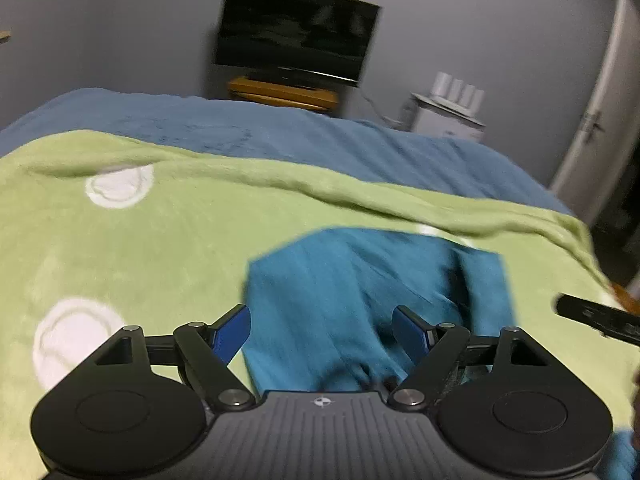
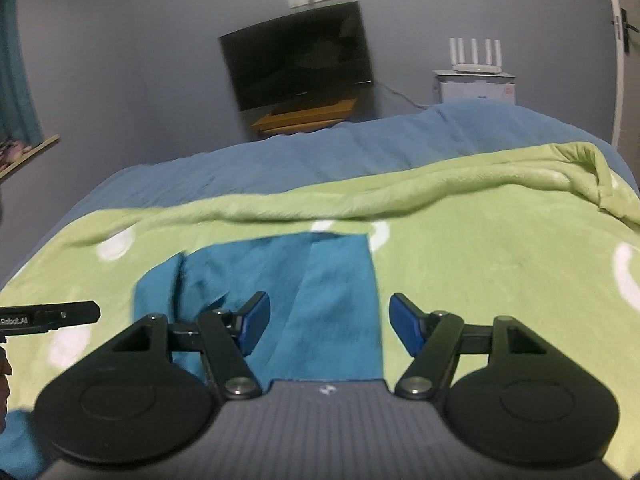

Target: Fold large clothes

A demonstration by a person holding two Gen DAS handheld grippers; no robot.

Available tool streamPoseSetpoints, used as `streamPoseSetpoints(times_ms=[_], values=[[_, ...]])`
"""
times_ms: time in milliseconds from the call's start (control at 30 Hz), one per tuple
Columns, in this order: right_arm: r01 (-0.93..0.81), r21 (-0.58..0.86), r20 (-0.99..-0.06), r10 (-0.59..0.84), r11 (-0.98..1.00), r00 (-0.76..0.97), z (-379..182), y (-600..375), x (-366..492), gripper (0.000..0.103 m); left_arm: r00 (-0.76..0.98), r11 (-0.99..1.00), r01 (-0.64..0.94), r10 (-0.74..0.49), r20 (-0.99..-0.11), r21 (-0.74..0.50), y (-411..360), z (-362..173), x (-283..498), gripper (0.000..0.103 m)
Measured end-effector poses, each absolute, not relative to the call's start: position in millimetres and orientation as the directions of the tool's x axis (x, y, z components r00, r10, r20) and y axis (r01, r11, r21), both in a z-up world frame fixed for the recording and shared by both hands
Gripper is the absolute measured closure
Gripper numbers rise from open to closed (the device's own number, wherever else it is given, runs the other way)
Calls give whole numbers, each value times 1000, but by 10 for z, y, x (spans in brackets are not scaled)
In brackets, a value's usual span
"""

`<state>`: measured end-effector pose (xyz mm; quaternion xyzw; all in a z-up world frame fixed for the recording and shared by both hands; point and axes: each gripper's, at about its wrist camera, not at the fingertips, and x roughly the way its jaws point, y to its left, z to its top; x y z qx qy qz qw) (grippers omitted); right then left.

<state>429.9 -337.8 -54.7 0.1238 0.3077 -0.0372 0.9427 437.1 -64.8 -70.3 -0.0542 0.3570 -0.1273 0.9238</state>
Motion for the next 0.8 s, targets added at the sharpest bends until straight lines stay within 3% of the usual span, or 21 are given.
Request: streamPoseSetpoints(times_ms=[133, 367, 533, 567, 600, 633, 667, 700, 800], values=[[181, 242, -602, 2, 953, 798, -775, -3518, 4722, 37, 703, 978, 135, -208, -680, -159, -619, -922, 4802, 25], [196, 327, -652, 70, 924, 755, -1121, -3723, 5152, 37, 678, 979, 143, -205, -706, -147, -578, -1224, 5208, 25], [200, 409, -662, 138, 891, 736, -1326, -3834, 5310, 37, 630, 967, 111, -247, -736, -229, -550, -1496, 5339, 28], [197, 452, -658, 176, 870, 732, -1369, -3871, 5314, 37, 617, 959, 112, -271, -739, -259, -543, -1540, 5354, 35], [188, 489, -650, 212, 852, 730, -1395, -3888, 5298, 39, 607, 950, 124, -301, -736, -286, -534, -1563, 5339, 63], [178, 508, -639, 231, 843, 733, -1407, -3900, 5278, 57, 588, 943, 126, -321, -743, -309, -525, -1584, 5332, 83], [156, 518, -627, 250, 841, 738, -1386, -3891, 5235, 70, 595, 948, 122, -307, -743, -294, -515, -1577, 5309, 94], [142, 514, -619, 251, 846, 744, -1364, -3886, 5201, 89, 599, 948, 132, -309, -739, -290, -496, -1555, 5284, 99], [91, 525, -553, 259, 846, 792, -1220, -3899, 4996, 98, 638, 928, 195, -366, -678, -317, -373, -1382, 5114, 102]])
